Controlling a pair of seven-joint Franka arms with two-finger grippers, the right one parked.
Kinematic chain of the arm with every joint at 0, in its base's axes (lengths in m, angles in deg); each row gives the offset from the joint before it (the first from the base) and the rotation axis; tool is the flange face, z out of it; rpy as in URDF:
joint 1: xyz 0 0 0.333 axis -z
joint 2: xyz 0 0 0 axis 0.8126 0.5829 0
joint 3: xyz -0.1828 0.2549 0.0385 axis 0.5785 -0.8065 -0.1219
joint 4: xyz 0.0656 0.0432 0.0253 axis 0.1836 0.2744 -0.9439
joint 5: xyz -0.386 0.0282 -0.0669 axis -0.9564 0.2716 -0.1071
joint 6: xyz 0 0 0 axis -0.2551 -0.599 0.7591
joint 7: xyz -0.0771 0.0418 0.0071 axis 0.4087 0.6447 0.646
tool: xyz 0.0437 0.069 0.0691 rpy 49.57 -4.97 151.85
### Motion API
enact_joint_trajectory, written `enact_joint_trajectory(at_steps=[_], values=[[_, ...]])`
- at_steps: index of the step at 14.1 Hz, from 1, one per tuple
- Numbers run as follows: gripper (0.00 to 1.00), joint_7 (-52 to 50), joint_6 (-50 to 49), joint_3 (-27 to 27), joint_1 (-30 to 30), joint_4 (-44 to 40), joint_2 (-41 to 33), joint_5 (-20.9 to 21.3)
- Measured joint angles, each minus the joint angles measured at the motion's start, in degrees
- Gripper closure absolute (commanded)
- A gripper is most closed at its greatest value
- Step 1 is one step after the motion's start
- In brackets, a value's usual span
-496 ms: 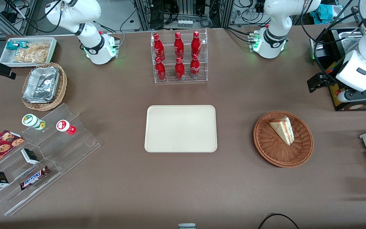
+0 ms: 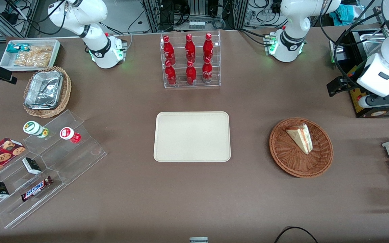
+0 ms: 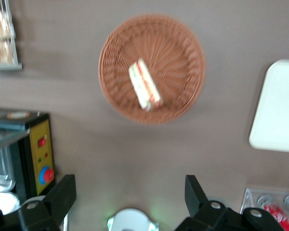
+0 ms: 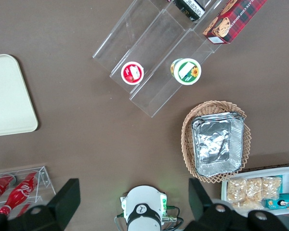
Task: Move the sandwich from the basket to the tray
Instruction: 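Move the left gripper down over the sandwich in the wicker basket, then lower the open left gripper around the sandwich and close it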
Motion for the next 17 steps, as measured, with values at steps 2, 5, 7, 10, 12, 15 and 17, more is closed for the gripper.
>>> enact_joint_trajectory(at_steps=[2,5,7,10,12,15,17], values=[[0.00,0.0,-0.3,-0.5,-1.3,2.9,0.6,0.1],[0.00,0.0,7.4,-1.0,-4.2,9.4,3.0,0.2],[0.00,-0.1,14.4,-2.3,-4.7,14.9,4.4,0.2],[0.00,-1.6,22.8,-4.3,-4.8,21.5,5.4,0.2],[0.00,-5.5,29.3,-4.8,-4.8,26.0,5.6,0.2],[0.00,-10.0,36.3,-4.5,-4.6,31.1,6.2,0.2],[0.00,-11.0,40.5,-4.4,-4.6,33.5,6.7,0.2]])
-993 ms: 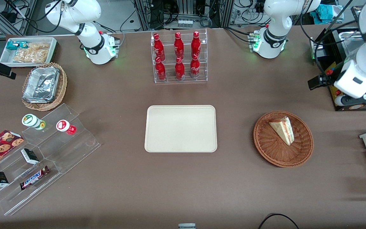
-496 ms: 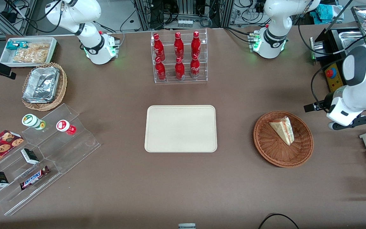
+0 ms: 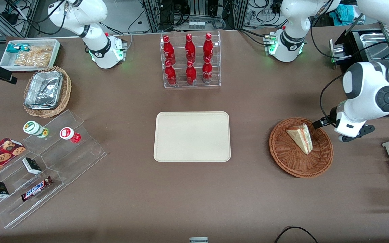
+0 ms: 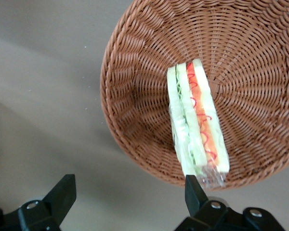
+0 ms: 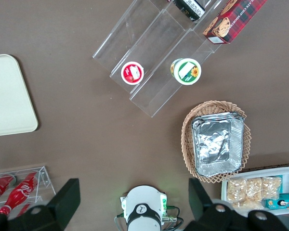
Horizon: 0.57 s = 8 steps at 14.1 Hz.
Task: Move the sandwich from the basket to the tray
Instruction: 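Lower the open left gripper around the sandwich and close it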
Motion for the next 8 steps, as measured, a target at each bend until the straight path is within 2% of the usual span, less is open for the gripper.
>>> enact_joint_trajectory(at_steps=[8], values=[[0.00,-1.2,5.5,1.6,0.5,-1.1,2.4,-0.2]])
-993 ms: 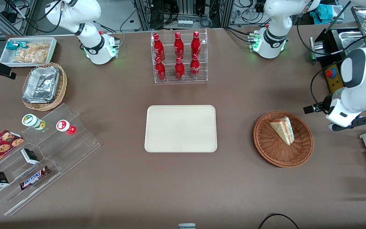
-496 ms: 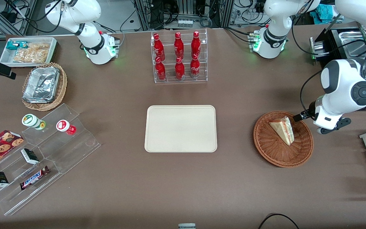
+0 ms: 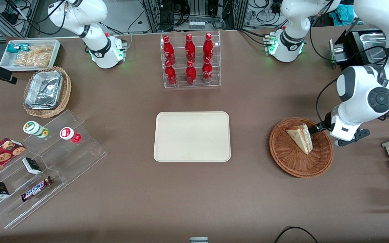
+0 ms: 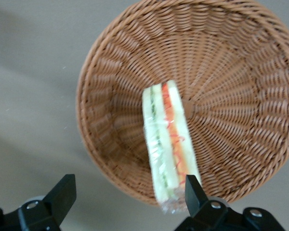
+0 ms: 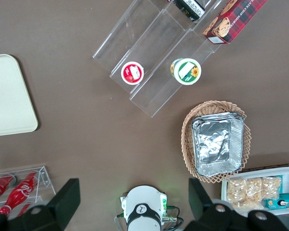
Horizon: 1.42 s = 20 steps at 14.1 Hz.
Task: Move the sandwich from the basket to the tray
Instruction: 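Lower the open left gripper around the sandwich and close it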
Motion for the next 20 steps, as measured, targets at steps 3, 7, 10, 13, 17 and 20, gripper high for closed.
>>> enact_joint_trajectory(at_steps=[3,7,10,13,17,20], values=[[0.00,-1.6,3.4,0.2,1.3,-0.1,2.9,0.0],[0.00,-2.2,4.4,0.2,2.4,0.3,6.2,0.0],[0.29,-2.3,4.7,0.2,2.4,0.4,7.4,0.0],[0.67,-2.4,4.7,0.2,2.4,0.7,8.5,0.0],[0.86,-2.6,5.1,0.2,2.4,0.5,9.2,0.0],[0.86,-2.6,4.2,0.4,2.5,-1.0,8.6,0.0]])
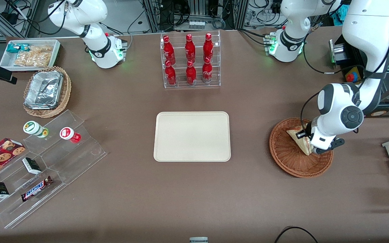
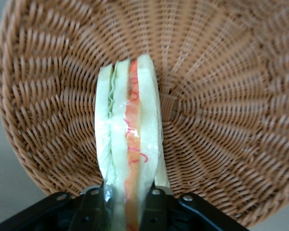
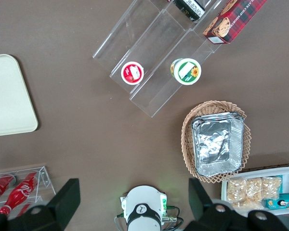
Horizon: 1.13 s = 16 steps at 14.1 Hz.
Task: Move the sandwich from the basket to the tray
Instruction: 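Lift the sandwich and carry it over the cream tray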
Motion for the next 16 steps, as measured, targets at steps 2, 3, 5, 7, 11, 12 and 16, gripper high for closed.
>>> enact_joint_trajectory(at_steps=[2,3,5,7,11,12,16], values=[[0.85,0.0,-4.2,1.6,0.7,-2.5,-1.5,0.0],[0.85,0.0,-7.2,2.3,1.9,-4.0,-2.4,0.0],[0.85,-1.0,-14.5,2.7,6.2,-7.7,-3.9,0.0],[0.85,-4.0,-19.4,3.0,11.9,-11.3,-4.1,-0.1],[0.85,-11.4,-20.3,3.3,23.5,-15.0,-1.1,-0.4],[0.84,-13.2,-20.2,3.3,26.2,-17.2,0.8,-0.6],[0.82,-18.2,-20.0,3.3,35.2,-30.1,12.8,-0.8]])
